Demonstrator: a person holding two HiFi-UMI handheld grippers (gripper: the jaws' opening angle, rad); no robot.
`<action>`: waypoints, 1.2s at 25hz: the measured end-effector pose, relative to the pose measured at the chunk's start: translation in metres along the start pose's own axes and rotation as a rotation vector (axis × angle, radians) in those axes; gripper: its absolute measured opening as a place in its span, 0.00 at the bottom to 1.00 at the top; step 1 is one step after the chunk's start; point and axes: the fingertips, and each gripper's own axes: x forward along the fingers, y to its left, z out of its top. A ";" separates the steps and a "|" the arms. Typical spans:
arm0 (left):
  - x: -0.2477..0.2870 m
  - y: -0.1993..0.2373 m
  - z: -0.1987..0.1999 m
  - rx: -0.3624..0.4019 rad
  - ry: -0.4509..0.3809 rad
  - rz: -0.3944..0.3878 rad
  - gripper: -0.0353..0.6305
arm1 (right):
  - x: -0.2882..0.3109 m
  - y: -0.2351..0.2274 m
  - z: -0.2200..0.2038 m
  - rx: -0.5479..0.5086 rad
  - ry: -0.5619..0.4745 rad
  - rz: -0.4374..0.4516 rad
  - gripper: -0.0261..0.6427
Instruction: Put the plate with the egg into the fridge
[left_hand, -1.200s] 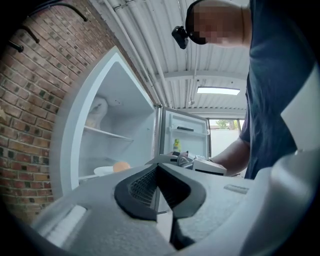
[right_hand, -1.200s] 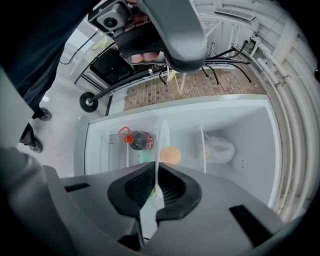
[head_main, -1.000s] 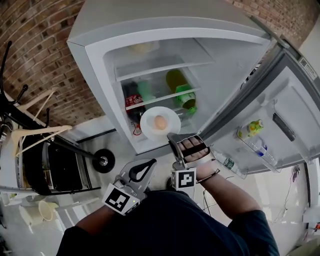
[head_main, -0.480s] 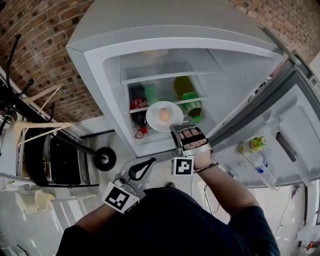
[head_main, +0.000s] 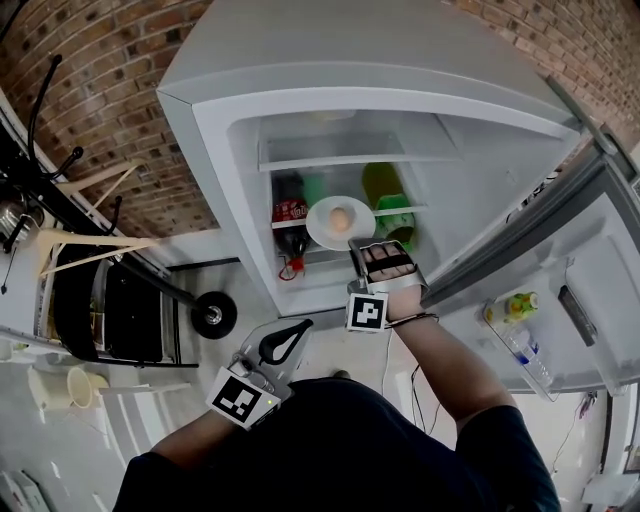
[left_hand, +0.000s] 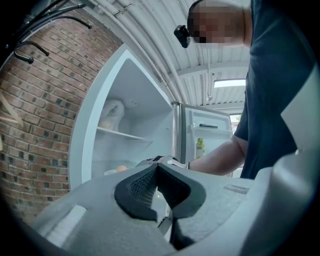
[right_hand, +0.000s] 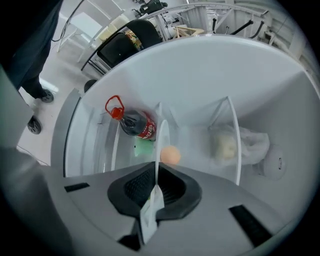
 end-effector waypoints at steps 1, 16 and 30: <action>-0.001 0.001 0.000 0.001 0.002 0.005 0.06 | 0.005 0.001 -0.001 0.002 0.001 0.006 0.07; -0.007 0.005 -0.008 -0.020 0.030 0.033 0.06 | 0.053 0.012 -0.009 0.001 0.026 0.165 0.09; -0.010 0.001 -0.012 -0.034 0.039 0.031 0.06 | 0.077 0.010 -0.009 -0.010 0.045 0.243 0.11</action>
